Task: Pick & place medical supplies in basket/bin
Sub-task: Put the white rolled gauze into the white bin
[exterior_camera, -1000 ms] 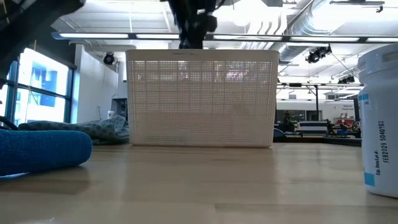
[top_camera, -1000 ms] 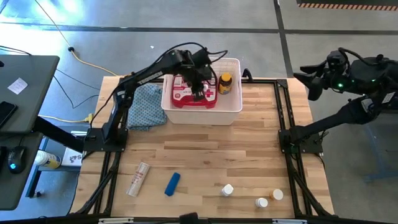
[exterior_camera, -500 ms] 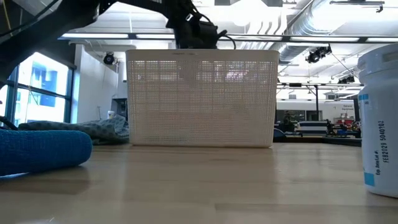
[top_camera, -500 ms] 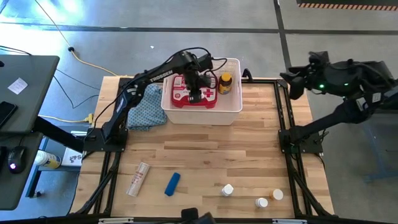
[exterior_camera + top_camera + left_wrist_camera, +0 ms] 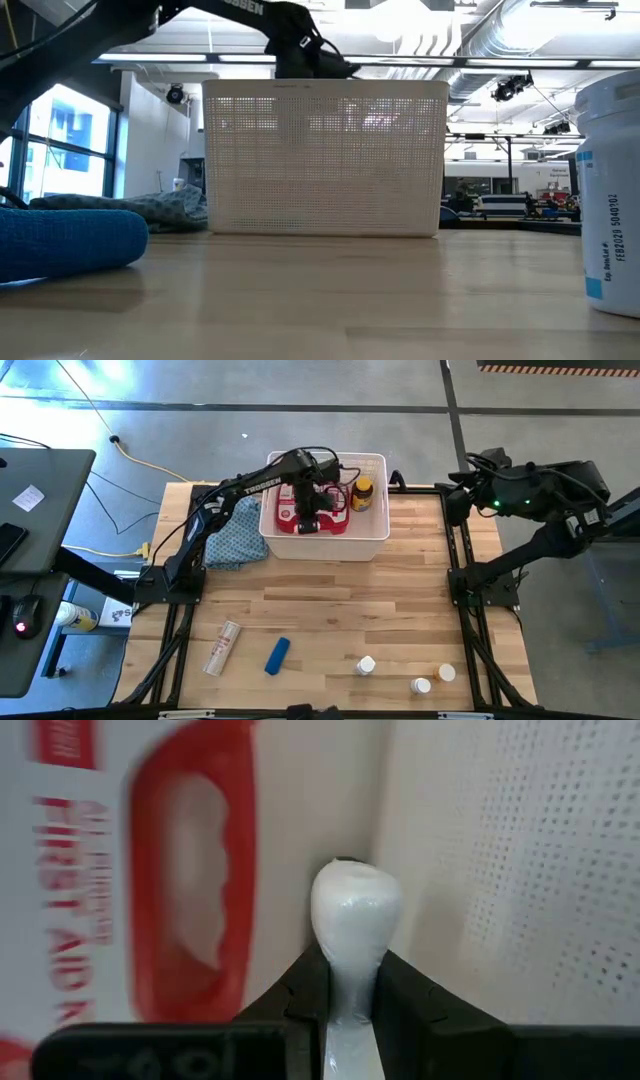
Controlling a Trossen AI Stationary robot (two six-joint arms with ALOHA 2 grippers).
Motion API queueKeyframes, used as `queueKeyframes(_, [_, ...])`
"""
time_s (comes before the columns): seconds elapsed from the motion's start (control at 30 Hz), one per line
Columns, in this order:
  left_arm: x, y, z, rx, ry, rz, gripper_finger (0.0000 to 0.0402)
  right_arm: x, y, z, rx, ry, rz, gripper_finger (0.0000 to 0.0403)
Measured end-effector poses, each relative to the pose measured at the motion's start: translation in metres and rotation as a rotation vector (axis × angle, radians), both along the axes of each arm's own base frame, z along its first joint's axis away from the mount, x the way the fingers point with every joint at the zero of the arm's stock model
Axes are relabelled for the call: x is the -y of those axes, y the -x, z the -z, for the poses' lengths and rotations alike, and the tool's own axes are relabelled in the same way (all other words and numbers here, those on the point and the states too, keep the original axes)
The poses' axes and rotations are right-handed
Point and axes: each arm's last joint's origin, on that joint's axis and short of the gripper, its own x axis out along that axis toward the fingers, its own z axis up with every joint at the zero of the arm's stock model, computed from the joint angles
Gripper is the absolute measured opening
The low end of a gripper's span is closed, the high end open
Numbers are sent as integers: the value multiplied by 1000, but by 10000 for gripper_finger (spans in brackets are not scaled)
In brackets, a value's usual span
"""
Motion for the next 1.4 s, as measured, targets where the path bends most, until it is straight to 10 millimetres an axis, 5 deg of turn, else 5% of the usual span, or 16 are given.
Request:
queueKeyframes(0.27, [5,0,16,-78,-13,5,94,0,6,-1,-12,-3,-48,199])
queueKeyframes(1.1, [7,2,16,-86,36,-19,97,3,47,-7,25,19,-117,199])
queueKeyframes(1.4, [5,1,17,-113,-22,-70,155,3,49,-7,30,23,-112,199])
